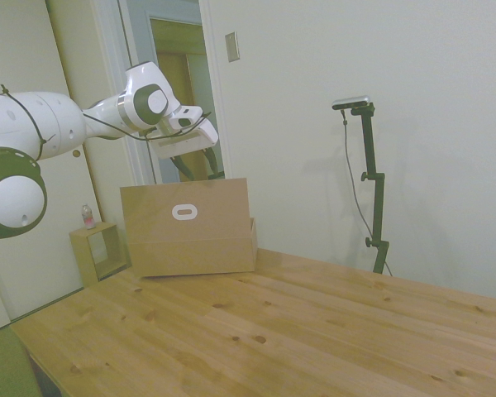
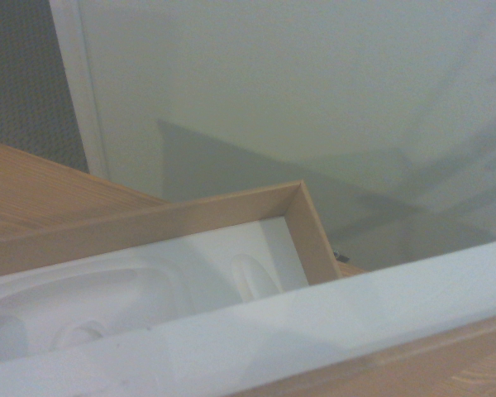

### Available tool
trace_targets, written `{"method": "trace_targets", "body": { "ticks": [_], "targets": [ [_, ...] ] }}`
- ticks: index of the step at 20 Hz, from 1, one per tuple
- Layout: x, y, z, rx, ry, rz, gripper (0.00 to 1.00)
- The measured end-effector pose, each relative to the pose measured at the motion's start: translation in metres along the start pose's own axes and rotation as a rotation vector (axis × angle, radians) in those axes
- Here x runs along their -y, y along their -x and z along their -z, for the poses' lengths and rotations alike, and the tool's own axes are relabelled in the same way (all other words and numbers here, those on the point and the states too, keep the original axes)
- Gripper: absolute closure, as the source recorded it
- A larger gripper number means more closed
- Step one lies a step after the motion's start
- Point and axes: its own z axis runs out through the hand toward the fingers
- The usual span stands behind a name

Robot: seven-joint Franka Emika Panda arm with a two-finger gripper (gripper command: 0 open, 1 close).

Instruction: Close the box

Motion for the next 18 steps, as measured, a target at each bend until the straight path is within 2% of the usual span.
{"method": "trace_targets", "body": {
  "ticks": [5,8,13,18],
  "targets": [
    [0.008,0.003,-0.012,-0.021,-0.007,0.019,0.00],
    [-0.007,0.002,-0.016,-0.010,0.021,-0.008,0.00],
    [-0.075,0.015,-0.008,0.102,0.115,-0.124,0.00],
    [-0.168,0.030,-0.016,0.195,0.208,-0.250,0.00]
  ]
}}
